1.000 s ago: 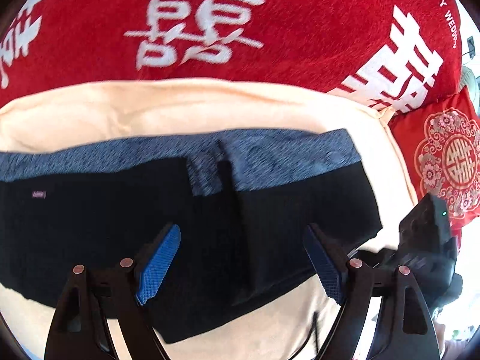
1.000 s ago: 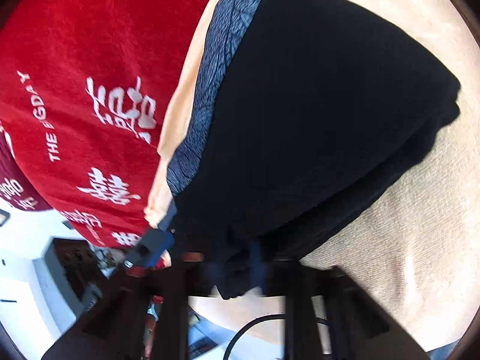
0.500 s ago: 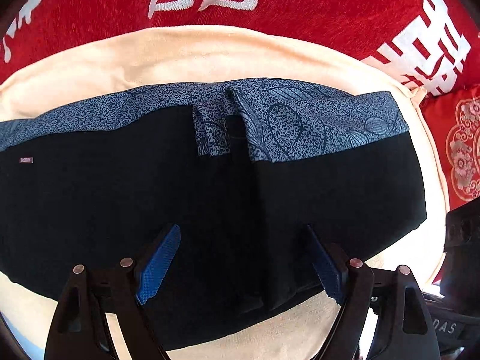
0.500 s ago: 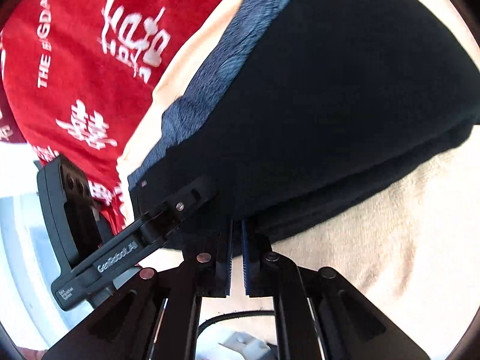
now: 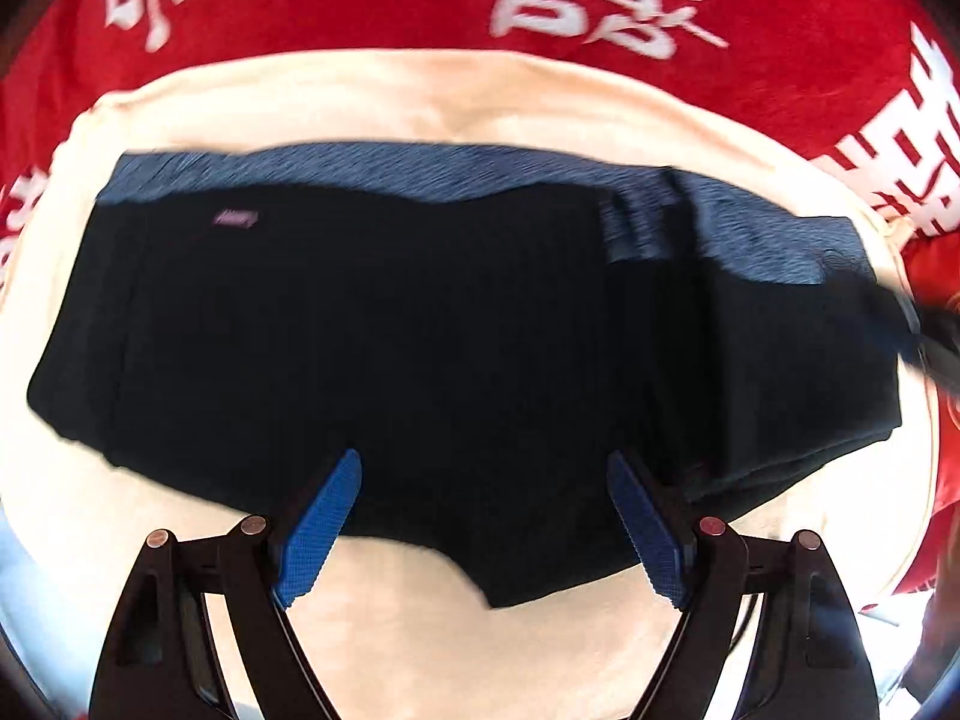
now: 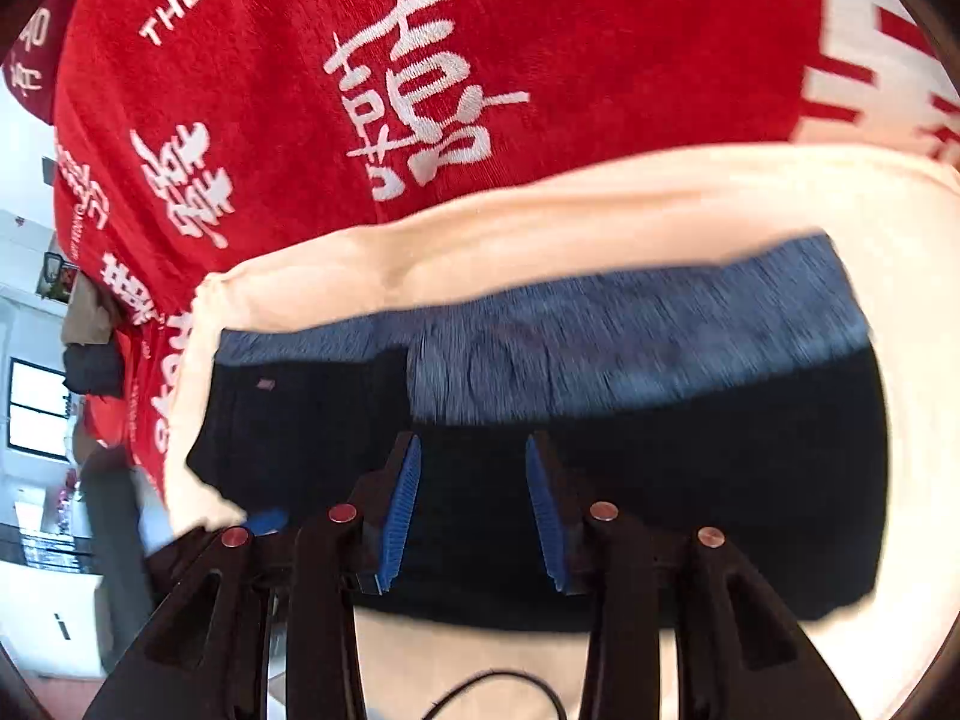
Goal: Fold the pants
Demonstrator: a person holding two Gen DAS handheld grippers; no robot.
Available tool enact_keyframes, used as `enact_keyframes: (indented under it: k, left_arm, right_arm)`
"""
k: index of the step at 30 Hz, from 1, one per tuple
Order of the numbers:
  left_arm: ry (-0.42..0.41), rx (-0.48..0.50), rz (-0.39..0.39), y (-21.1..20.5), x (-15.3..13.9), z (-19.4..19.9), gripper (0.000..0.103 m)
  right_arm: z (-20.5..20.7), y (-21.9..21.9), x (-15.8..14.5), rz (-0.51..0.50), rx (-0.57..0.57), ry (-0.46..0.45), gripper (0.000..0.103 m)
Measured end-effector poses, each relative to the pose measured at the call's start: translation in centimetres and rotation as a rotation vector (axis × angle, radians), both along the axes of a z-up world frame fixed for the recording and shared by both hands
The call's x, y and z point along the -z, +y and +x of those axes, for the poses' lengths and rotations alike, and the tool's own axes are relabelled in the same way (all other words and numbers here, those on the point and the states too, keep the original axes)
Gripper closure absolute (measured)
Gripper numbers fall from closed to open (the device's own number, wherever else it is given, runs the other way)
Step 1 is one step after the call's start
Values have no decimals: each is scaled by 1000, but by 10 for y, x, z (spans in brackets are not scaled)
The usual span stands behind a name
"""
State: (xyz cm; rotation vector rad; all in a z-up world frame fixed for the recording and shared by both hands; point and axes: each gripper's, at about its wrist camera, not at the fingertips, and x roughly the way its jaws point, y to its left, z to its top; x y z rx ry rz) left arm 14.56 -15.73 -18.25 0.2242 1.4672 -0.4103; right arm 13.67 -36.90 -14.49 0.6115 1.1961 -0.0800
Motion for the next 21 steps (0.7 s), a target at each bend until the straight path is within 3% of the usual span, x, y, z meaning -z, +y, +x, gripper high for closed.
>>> enact_keyframes:
  k: [3, 10, 18, 21]
  left_arm:
    - [2, -30, 22, 15, 3, 0, 18]
    - [26, -83, 18, 37, 9, 2, 18]
    - [38, -122, 9, 64, 13, 6, 18]
    - [40, -137, -7, 75, 13, 8, 18]
  right_arm:
    - [12, 19, 30, 41, -26, 107, 63]
    - [-24, 64, 19, -96, -116, 106, 61]
    - [-33, 74, 9, -103, -136, 158, 60]
    - [-36, 82, 5, -127, -158, 172, 55]
